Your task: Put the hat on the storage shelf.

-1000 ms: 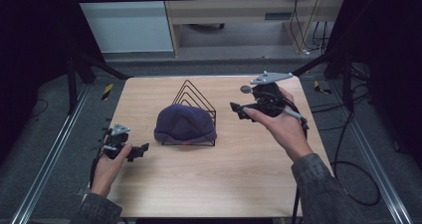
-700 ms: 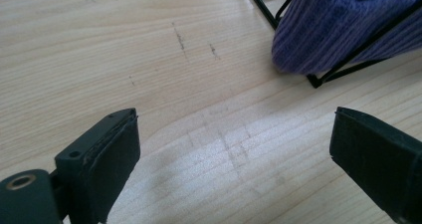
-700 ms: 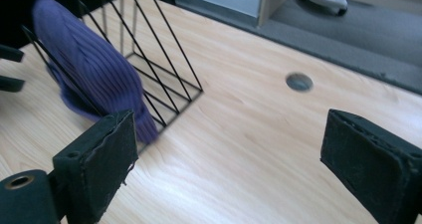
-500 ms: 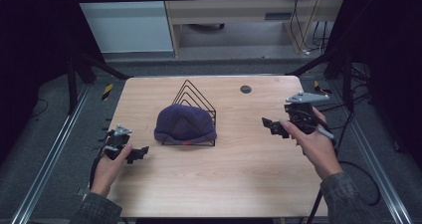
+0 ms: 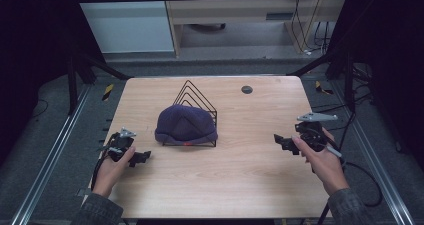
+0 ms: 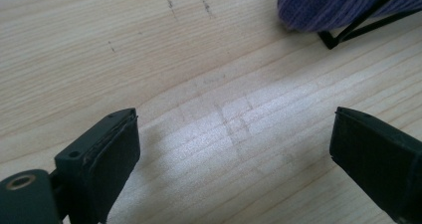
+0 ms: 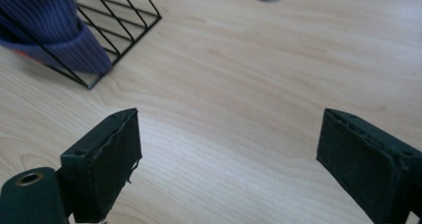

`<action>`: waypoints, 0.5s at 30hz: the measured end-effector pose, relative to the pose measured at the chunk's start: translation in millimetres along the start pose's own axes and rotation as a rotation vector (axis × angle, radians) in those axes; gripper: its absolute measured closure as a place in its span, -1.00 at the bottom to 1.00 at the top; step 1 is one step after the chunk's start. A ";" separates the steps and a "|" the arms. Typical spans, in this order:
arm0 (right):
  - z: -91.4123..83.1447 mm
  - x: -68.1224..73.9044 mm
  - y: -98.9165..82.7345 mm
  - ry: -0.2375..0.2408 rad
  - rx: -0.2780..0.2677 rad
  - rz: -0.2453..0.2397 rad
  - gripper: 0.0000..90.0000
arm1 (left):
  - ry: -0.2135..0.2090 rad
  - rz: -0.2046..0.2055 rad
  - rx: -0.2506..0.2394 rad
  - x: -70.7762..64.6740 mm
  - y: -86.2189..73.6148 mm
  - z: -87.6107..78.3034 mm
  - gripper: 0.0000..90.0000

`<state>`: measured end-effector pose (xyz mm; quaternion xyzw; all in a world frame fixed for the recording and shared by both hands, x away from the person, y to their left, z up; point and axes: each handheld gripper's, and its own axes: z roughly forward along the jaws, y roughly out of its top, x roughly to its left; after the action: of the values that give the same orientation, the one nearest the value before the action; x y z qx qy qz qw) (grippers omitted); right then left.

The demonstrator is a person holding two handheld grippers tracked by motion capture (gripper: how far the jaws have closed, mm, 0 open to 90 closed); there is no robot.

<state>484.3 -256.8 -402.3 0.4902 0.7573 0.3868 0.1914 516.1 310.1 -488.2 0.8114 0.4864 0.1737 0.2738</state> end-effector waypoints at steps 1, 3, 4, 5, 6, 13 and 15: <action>5.3 -1.3 -8.0 -0.008 0.014 0.005 -0.75 | -0.003 -0.003 0.003 -0.8 -0.1 1.0 -0.89; 8.5 -2.3 -12.2 -0.010 0.016 0.003 -0.73 | -0.005 -0.001 0.008 -1.2 -0.2 1.4 -0.89; 15.0 -2.5 -22.0 -0.010 0.029 0.025 -0.70 | -0.006 0.013 0.016 -2.0 -0.1 2.7 -0.89; 15.0 -2.5 -22.0 -0.010 0.029 0.025 -0.70 | -0.006 0.013 0.016 -2.0 -0.1 2.7 -0.89; 22.5 -1.8 -32.4 -0.006 0.047 0.033 -0.68 | -0.007 0.014 0.022 -2.3 -0.2 3.4 -0.89; 42.1 0.0 -53.9 0.002 0.078 0.039 -0.67 | -0.005 0.015 0.024 -3.9 -2.1 6.8 -0.95; 49.1 0.8 -56.7 -0.002 0.081 0.051 -0.67 | -0.004 0.017 0.017 -4.4 -3.0 6.7 -0.95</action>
<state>483.1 -249.0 -476.9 0.5170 0.7594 0.3601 0.1623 515.6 305.5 -495.4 0.8180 0.4805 0.1701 0.2665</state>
